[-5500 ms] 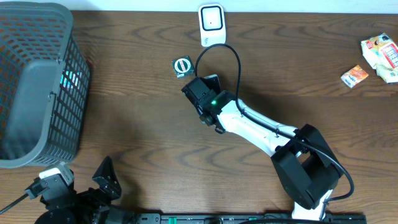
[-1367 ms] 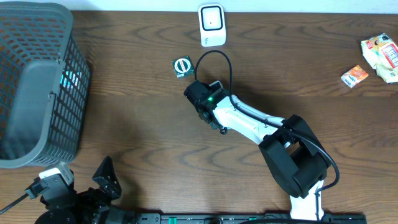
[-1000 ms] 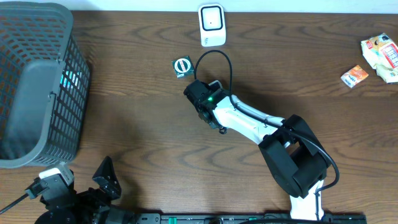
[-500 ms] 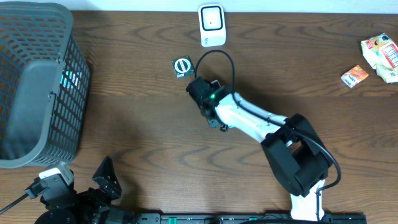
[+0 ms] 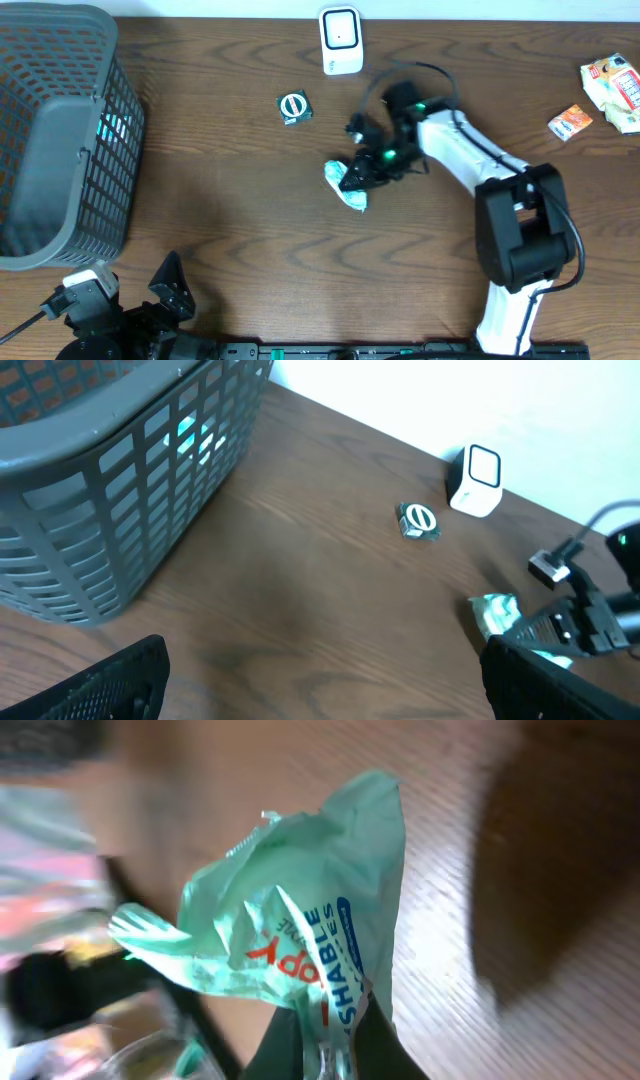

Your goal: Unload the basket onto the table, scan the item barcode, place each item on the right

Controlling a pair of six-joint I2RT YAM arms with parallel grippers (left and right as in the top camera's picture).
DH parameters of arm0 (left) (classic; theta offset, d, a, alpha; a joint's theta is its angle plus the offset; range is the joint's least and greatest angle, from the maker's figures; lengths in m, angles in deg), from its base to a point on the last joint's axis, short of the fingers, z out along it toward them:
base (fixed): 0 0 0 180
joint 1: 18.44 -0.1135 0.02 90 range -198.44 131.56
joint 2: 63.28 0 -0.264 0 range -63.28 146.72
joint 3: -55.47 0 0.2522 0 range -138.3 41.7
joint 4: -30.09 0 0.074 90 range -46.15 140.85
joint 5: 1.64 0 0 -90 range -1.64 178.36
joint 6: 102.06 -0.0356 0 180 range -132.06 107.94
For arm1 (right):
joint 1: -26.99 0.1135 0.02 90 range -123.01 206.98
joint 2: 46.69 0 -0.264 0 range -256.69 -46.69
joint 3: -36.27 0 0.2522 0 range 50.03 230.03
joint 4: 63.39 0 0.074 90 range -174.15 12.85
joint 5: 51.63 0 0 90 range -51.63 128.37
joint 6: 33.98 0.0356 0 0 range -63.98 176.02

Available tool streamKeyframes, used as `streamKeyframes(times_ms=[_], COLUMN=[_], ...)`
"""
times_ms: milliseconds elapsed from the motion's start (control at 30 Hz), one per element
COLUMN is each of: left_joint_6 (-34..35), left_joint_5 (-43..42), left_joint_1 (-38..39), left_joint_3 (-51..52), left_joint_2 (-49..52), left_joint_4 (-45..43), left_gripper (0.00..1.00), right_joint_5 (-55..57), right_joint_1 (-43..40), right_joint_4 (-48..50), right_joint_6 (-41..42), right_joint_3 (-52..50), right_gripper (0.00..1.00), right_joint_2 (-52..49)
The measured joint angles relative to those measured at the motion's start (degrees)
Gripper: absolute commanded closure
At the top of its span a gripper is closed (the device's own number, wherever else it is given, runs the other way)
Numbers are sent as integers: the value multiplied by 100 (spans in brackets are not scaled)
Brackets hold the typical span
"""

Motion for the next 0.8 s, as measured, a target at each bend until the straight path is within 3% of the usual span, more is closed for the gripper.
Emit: streamKeyframes(times_ms=[67,133,267,467,800], left_joint_6=[0,0,2,2,2], left_joint_5=[-2,-2,-2,-2,-2], left_joint_1=[0,0,0,0,0], left_joint_3=[0,0,0,0,0], left_joint_2=[0,0,0,0,0], left_joint_4=[0,0,-2,-2,0], left_gripper=[2,2,2,2,2], right_joint_5=[-444,-732,-811,107,909], right_joint_1=[-232,-448,-896,-1561,-1659], right_joint_4=[262,509,826,730,-1056], right_joint_6=[-96,-103,35,527,323], right_joint_3=[-378,-704,-1075,-1019,293], right_gripper=[95,76,68,68,62], right_joint_2=[-2,-7,-26,-26,2])
